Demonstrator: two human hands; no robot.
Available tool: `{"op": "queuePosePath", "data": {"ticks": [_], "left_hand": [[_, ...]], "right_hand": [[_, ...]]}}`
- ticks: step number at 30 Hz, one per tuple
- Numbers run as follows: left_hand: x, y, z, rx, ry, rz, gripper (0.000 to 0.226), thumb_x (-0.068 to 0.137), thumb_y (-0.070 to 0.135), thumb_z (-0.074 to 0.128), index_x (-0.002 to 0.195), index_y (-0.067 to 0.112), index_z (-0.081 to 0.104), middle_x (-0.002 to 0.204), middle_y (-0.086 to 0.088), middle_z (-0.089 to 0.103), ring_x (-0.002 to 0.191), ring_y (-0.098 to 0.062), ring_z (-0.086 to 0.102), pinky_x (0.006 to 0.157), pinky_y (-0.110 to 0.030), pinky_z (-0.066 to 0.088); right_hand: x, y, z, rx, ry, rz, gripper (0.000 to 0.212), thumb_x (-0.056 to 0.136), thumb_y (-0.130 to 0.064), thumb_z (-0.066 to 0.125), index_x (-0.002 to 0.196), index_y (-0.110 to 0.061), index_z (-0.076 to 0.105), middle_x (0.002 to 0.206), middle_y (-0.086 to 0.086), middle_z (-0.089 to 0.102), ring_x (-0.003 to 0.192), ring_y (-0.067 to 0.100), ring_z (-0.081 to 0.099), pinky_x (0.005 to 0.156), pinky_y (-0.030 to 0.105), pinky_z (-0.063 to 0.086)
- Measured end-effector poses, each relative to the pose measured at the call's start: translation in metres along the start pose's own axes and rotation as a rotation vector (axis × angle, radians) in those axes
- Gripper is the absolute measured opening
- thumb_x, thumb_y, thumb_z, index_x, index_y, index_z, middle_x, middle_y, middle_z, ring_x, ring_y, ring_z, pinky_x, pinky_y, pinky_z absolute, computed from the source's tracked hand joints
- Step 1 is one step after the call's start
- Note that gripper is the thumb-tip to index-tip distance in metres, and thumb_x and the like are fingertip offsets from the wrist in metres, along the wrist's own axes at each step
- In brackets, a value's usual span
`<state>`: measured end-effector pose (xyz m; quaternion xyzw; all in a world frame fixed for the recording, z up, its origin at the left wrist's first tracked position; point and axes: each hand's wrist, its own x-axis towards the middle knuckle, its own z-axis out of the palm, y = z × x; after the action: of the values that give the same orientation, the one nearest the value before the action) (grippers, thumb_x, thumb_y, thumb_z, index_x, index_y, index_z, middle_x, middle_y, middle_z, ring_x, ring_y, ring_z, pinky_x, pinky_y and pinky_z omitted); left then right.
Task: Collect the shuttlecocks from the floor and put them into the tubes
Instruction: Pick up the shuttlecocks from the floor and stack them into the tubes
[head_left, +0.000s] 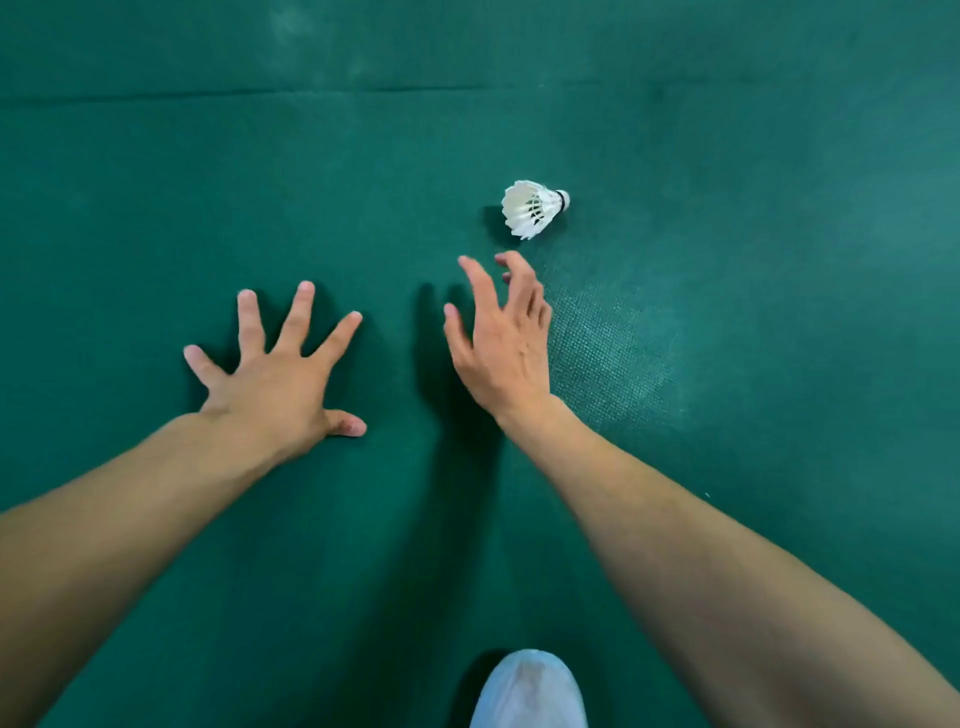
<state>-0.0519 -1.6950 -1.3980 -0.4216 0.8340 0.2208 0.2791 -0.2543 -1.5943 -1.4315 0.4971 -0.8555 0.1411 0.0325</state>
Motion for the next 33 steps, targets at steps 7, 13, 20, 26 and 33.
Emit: {"op": "queuePosePath", "data": {"ticks": [7,13,20,26,33], "left_hand": [[-0.006,0.002,-0.003,0.053,-0.009,0.001,0.116,0.078,0.077,0.064,0.148,0.056,-0.025,0.155,0.011,-0.046,0.146,-0.039,-0.035,0.110,-0.079,0.016],[-0.006,0.011,-0.003,0.073,-0.047,0.000,0.115,0.081,0.075,0.062,0.149,0.052,-0.028,0.153,0.008,-0.049,0.146,-0.042,-0.034,0.110,-0.078,0.019],[-0.012,0.005,-0.006,0.144,-0.114,0.061,0.110,0.088,0.064,0.062,0.152,0.045,-0.025,0.154,0.007,-0.048,0.148,-0.041,-0.031,0.115,-0.070,0.023],[-0.021,-0.030,-0.059,0.047,-0.098,0.190,0.085,0.097,0.042,0.061,0.162,0.028,0.008,0.171,-0.003,0.000,0.157,-0.026,0.003,0.123,-0.028,0.003],[-0.112,-0.137,-0.139,-0.154,0.009,0.046,0.061,0.094,0.045,0.064,0.149,0.046,0.039,0.150,0.020,0.048,0.123,0.003,0.056,0.101,-0.014,0.039]], "right_hand": [[0.066,0.054,-0.029,-0.245,-0.106,0.231,0.082,0.082,-0.007,0.057,0.156,-0.030,0.031,0.163,0.027,0.012,0.141,0.044,0.029,0.108,0.054,0.034],[0.080,0.082,-0.045,-0.524,-0.343,-0.039,0.105,0.085,-0.010,0.069,0.163,-0.031,0.001,0.164,0.023,0.025,0.127,0.039,0.046,0.096,0.049,0.043],[0.107,0.081,-0.059,-0.580,-0.303,-0.108,0.054,0.087,0.002,0.060,0.136,-0.011,0.042,0.140,0.013,0.056,0.118,0.036,0.049,0.083,0.044,0.041],[0.103,0.015,-0.073,-0.135,-0.178,-0.155,0.030,0.098,-0.046,0.064,0.108,-0.017,0.061,0.079,0.005,0.051,0.086,0.031,0.054,0.066,0.039,0.043],[0.068,-0.156,-0.062,0.254,-0.308,-0.498,0.021,0.093,-0.045,0.064,0.099,-0.026,0.058,0.094,-0.007,0.071,0.087,0.026,0.058,0.072,0.043,0.053]]}}
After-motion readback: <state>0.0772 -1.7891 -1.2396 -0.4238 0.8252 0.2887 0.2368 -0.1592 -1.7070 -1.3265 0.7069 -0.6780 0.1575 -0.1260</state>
